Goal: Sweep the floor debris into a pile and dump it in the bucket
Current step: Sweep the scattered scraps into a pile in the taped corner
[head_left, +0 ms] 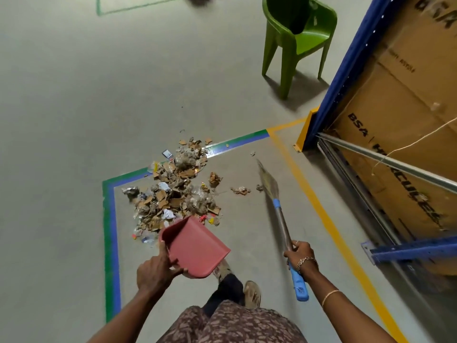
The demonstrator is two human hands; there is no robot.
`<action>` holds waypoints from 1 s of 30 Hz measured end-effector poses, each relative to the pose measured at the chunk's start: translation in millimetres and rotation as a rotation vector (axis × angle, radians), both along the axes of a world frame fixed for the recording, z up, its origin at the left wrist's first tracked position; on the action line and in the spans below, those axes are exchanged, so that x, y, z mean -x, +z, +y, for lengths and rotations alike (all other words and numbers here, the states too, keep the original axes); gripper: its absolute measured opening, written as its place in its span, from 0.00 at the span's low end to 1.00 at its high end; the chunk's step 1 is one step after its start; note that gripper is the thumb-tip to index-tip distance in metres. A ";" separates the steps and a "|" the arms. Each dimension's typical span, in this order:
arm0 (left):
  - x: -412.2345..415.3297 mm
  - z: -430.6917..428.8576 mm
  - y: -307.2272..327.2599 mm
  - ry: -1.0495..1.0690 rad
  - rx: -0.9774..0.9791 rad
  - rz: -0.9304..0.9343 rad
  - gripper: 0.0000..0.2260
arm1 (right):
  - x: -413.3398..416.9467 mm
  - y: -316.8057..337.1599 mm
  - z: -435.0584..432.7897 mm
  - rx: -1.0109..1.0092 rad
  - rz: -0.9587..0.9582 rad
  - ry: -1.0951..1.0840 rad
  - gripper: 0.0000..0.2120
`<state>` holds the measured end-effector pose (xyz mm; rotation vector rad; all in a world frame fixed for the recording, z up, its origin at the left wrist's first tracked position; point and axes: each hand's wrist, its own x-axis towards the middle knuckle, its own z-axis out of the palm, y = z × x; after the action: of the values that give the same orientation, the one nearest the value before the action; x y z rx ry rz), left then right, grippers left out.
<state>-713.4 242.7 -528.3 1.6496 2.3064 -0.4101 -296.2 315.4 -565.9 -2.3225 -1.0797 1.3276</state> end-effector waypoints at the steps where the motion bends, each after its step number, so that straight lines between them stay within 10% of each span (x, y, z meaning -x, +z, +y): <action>1: 2.4 3.2 -3.1 0.003 0.009 0.001 0.56 | -1.0 -2.6 10.8 0.015 -0.018 -0.019 0.11; 13: 41.6 83.8 -42.7 0.039 0.020 -0.033 0.54 | 43.2 -72.3 84.2 0.250 0.053 0.124 0.11; 30: 64.4 152.0 -33.4 0.243 0.053 -0.040 0.56 | 108.9 29.8 181.8 0.116 0.253 0.255 0.25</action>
<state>-777.9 394.7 -561.6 1.3198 2.4052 -0.3769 -405.1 497.2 -536.1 -2.0691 -1.2754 1.7656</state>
